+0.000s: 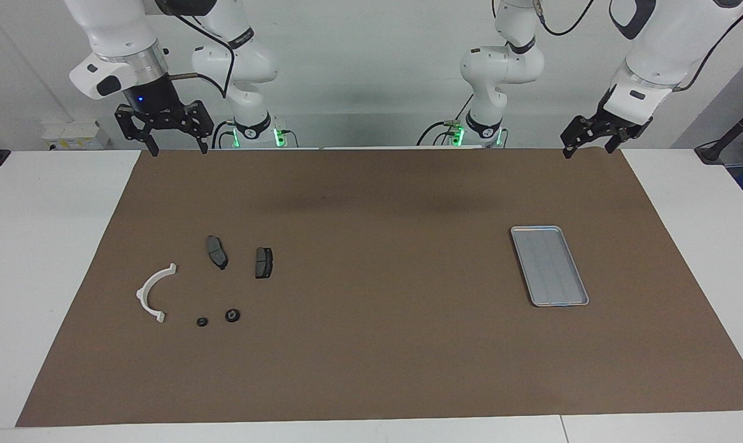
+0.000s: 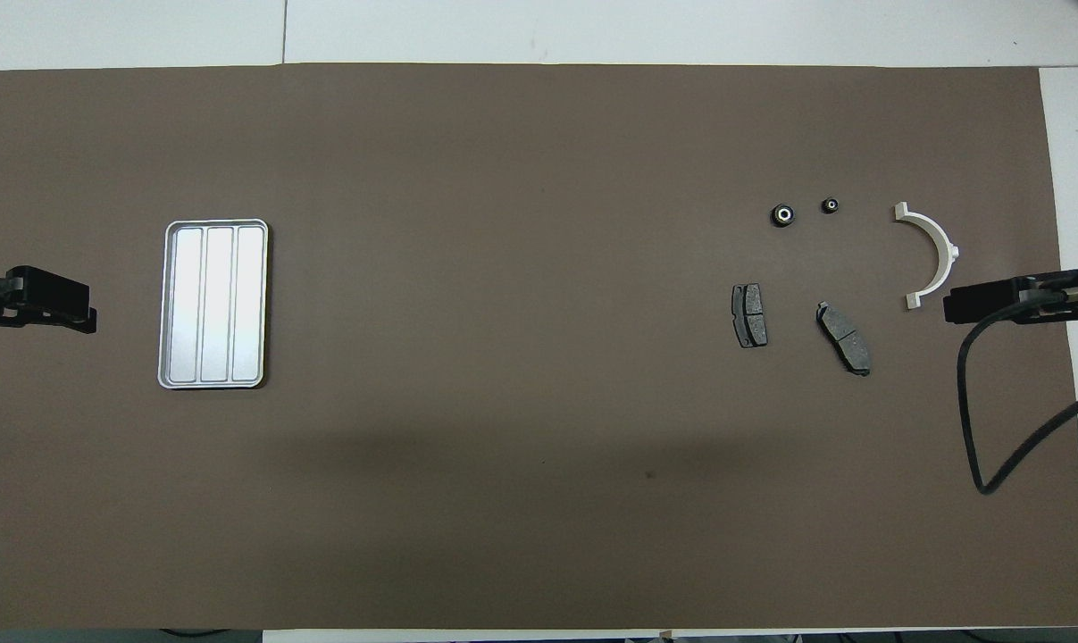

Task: Pick bearing gear from pile to tray
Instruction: 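Reach the right gripper over the small black bearings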

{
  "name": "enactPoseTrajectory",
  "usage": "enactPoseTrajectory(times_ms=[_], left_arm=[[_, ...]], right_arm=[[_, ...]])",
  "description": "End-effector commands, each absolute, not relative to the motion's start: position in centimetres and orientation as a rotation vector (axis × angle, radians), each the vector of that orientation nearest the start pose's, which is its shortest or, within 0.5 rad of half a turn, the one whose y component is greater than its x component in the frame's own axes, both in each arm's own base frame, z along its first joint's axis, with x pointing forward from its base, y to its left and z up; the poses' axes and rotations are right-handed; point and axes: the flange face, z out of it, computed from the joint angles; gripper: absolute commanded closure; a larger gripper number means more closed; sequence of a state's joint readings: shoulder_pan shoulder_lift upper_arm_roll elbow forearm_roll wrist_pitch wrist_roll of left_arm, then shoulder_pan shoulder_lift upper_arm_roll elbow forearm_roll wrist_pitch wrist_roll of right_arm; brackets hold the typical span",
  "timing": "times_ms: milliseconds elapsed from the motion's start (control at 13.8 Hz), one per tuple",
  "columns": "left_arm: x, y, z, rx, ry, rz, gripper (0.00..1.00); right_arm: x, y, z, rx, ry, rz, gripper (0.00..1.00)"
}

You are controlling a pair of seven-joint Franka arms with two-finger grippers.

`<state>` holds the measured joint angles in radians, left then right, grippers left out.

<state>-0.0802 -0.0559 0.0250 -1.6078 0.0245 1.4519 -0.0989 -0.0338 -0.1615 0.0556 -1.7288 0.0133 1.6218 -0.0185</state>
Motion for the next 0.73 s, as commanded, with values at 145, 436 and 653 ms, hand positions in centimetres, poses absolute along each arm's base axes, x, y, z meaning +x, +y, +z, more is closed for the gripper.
enactPoseTrajectory(times_ms=[145, 436, 653], left_arm=[[51.7, -2.5, 62.7, -3.118, -0.07, 0.147, 0.0], [51.7, -2.5, 62.7, -3.118, -0.07, 0.147, 0.0], [51.7, -2.5, 62.7, -3.118, -0.07, 0.147, 0.0]], right_arm=[[52.1, 1.4, 62.2, -3.146, -0.096, -0.108, 0.0], [57.4, 1.3, 55.0, -3.146, -0.082, -0.058, 0.0], [61.3, 1.2, 47.6, -3.14, -0.016, -0.025, 0.0]])
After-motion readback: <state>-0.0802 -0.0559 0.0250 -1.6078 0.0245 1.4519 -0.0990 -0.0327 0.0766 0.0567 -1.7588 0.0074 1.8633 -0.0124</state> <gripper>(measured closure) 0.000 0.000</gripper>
